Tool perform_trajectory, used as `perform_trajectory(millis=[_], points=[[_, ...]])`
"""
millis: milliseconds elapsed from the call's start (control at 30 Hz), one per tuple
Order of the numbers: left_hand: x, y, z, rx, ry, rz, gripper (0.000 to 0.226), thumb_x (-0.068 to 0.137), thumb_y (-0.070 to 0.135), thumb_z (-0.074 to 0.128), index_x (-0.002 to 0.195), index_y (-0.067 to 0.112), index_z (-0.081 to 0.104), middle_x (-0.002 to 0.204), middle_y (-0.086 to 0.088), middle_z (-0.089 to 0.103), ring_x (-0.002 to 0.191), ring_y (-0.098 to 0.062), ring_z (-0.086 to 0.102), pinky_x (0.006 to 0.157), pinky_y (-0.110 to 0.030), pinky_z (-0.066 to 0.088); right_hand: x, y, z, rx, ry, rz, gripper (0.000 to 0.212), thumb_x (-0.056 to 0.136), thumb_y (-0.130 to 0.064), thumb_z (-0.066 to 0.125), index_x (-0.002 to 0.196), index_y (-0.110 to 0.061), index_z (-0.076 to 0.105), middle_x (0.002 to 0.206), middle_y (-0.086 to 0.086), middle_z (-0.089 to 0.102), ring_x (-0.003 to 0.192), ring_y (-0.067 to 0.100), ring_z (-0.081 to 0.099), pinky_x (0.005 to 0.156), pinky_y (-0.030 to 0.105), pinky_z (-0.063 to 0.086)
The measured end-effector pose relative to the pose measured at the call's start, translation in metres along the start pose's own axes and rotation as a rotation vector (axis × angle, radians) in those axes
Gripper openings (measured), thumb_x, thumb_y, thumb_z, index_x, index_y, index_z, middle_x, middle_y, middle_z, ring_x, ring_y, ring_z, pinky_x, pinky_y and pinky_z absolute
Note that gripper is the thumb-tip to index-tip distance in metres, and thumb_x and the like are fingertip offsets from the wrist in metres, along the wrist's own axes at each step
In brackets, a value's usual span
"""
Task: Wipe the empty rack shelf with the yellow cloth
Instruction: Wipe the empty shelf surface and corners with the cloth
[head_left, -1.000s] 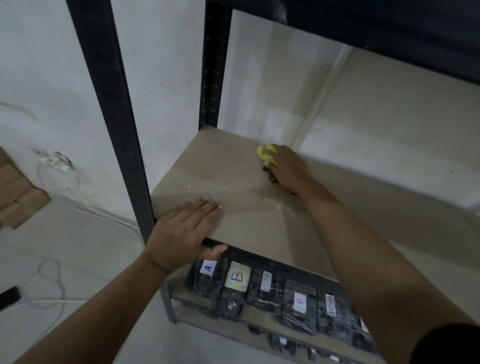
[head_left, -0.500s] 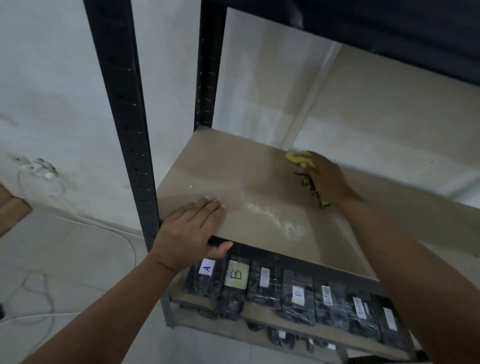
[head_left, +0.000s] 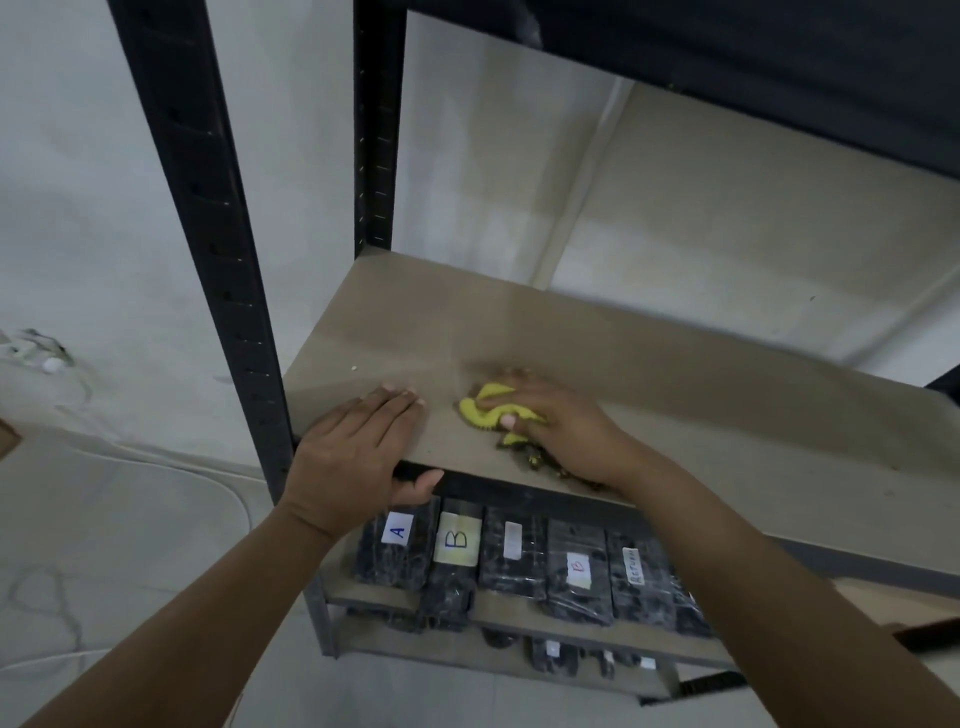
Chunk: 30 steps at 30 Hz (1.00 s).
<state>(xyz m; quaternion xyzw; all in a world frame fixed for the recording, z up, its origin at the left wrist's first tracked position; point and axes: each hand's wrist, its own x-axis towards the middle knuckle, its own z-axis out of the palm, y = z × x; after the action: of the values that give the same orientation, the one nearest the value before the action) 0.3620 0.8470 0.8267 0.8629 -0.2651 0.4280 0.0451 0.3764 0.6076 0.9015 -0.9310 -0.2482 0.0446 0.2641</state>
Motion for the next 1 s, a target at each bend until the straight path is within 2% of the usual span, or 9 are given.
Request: perform_trajectory(millis=[67,167,233,300,367,567,667,833,1000], points=[[0.000,0.000,-0.001,-0.001,-0.022,0.001,0.062,0.082,0.059,0.050,0.109,0.006,0.068,0.112,-0.009,0.069,0.104,-0.024,0.066,0.086,-0.035,0.049,-0.007,0.000,-0.013,0.165,0.026,0.108,0.027,0.093,-0.023,0.052,0.118,-0.023,0.063,0.126,-0.014,0.054,0.120,-0.001,0.046,0.095,0.001,0.030],[-0.002,-0.001,0.000,-0.003,-0.028,0.000,0.063,0.082,0.060,0.050,0.110,0.007,0.068,0.113,-0.009,0.069,0.105,-0.024,0.065,0.086,-0.034,0.050,0.000,0.025,-0.042,0.122,0.365,0.312,0.029,0.095,-0.024,0.049,0.122,-0.020,0.059,0.122,-0.006,0.059,0.113,0.010,0.054,0.078,-0.006,0.033],[-0.001,-0.001,0.000,0.002,-0.022,-0.006,0.063,0.082,0.060,0.049,0.110,0.007,0.068,0.112,-0.009,0.069,0.105,-0.024,0.065,0.086,-0.034,0.050,0.009,0.055,-0.058,-0.007,0.465,0.458,0.033,0.096,-0.027,0.046,0.127,-0.017,0.055,0.129,0.003,0.058,0.117,0.019,0.053,0.087,0.009,0.035],[0.000,0.001,0.000,0.009,-0.012,-0.011,0.063,0.082,0.060,0.048,0.108,0.007,0.068,0.111,-0.009,0.070,0.104,-0.024,0.066,0.085,-0.034,0.050,0.022,0.082,-0.060,-0.122,0.391,0.540,0.040,0.097,-0.032,0.043,0.133,-0.016,0.048,0.140,0.009,0.048,0.128,0.027,0.045,0.101,0.026,0.033],[0.001,0.002,0.000,0.016,-0.008,-0.020,0.063,0.082,0.060,0.048,0.108,0.006,0.068,0.110,-0.009,0.070,0.104,-0.025,0.066,0.086,-0.035,0.048,0.043,0.099,-0.053,-0.212,0.301,0.502,0.043,0.096,-0.034,0.043,0.134,-0.015,0.047,0.141,0.013,0.046,0.130,0.029,0.041,0.106,0.033,0.030],[0.000,0.005,0.002,0.027,0.003,-0.040,0.064,0.079,0.060,0.049,0.107,0.007,0.069,0.110,-0.008,0.070,0.104,-0.024,0.066,0.084,-0.034,0.048,0.122,0.100,-0.039,-0.320,0.194,0.330,0.041,0.097,-0.037,0.039,0.132,-0.020,0.050,0.140,0.008,0.047,0.129,0.028,0.041,0.106,0.036,0.033],[0.000,0.005,0.005,0.027,-0.002,-0.039,0.065,0.081,0.062,0.045,0.107,0.008,0.069,0.111,-0.008,0.070,0.106,-0.024,0.065,0.083,-0.035,0.049,0.151,0.096,-0.037,-0.360,0.157,0.293,0.041,0.098,-0.036,0.034,0.134,-0.021,0.048,0.144,0.005,0.043,0.132,0.026,0.037,0.109,0.036,0.029],[-0.001,0.004,0.006,0.019,-0.012,-0.034,0.068,0.085,0.063,0.036,0.109,0.008,0.068,0.112,-0.008,0.069,0.107,-0.024,0.065,0.083,-0.035,0.051,0.169,0.089,-0.036,-0.371,0.150,0.298,0.041,0.098,-0.035,0.032,0.132,-0.020,0.049,0.141,0.007,0.046,0.128,0.030,0.042,0.105,0.039,0.035],[-0.003,0.005,0.006,0.035,0.009,-0.030,0.068,0.083,0.064,0.037,0.108,0.008,0.069,0.110,-0.007,0.070,0.105,-0.024,0.065,0.083,-0.034,0.050,0.130,0.065,-0.025,-0.420,0.090,0.137,0.045,0.098,-0.031,0.038,0.142,-0.018,0.035,0.153,0.006,0.028,0.139,0.027,0.026,0.112,0.033,0.018]])
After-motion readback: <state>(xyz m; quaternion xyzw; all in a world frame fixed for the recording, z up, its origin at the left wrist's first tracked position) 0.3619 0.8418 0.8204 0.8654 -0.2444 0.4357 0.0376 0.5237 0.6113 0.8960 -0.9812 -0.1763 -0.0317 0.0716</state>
